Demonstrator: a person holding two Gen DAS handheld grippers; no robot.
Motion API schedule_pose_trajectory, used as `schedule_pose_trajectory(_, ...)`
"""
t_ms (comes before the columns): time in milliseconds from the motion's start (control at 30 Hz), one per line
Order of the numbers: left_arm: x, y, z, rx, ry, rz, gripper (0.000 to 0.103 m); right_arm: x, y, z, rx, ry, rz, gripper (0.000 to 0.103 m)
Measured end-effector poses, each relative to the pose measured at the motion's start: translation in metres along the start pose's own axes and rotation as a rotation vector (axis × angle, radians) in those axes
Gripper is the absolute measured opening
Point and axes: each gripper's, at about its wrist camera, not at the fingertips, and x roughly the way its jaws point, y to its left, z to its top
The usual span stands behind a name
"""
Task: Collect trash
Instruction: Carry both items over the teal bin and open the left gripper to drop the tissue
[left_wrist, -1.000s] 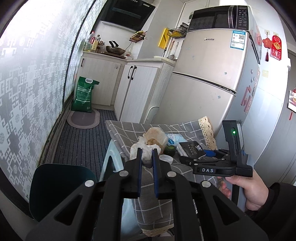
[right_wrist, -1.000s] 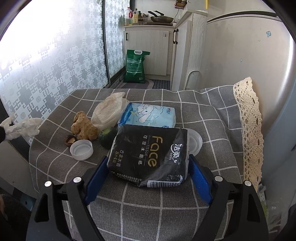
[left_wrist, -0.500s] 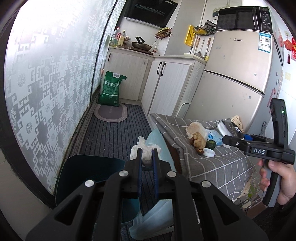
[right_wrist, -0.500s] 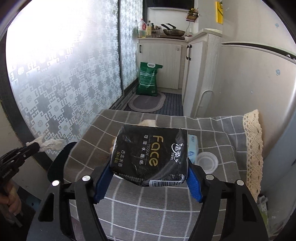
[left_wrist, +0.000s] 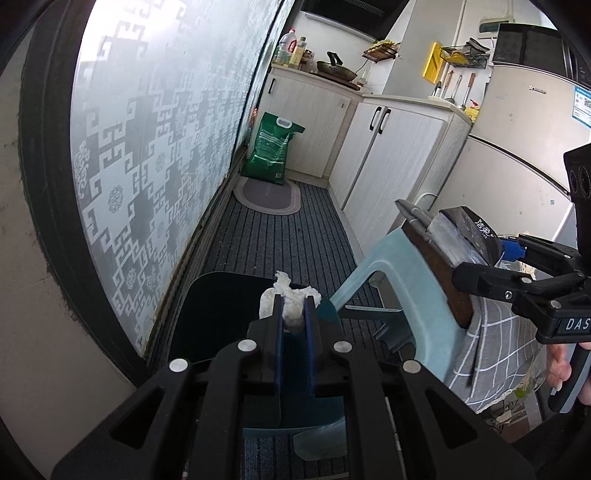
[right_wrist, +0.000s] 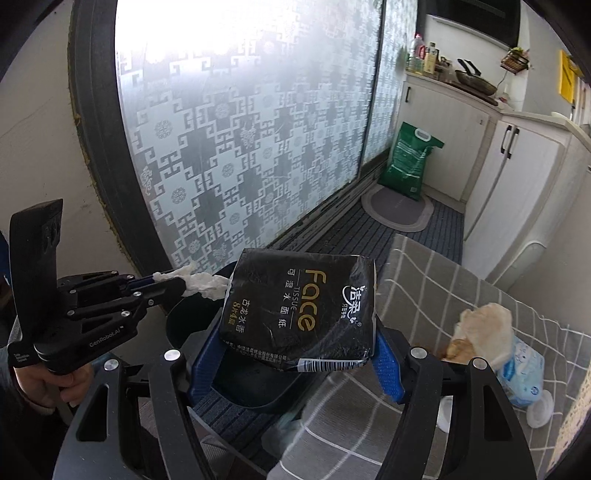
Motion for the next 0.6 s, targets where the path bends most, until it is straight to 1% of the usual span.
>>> schedule_pose_trajectory(200, 0.007, 0.019, -0.007, -0.015, 0.036, 0.028, 0.012, 0.037, 0.030, 0.014, -0.056, 0.066, 0.074, 0.071)
schedule_pose_trajectory(367, 0.026, 0.028, -0.017, -0.002, 0.099, 0.077, 0.012, 0.070, 0.046, 0.019, -0.085, 0.136, 0.073, 0.071)
schedule_pose_trajectory(467, 0.039, 0.032, -0.024, 0.007, 0.139, 0.095, 0.012, 0.088, 0.047, 0.016, -0.076, 0.199, 0.062, 0.071)
schedule_pose_trajectory(600, 0.055, 0.039, -0.031, -0.004, 0.189, 0.109, 0.012, 0.108, 0.046, 0.007, -0.044, 0.271, 0.059, 0.071)
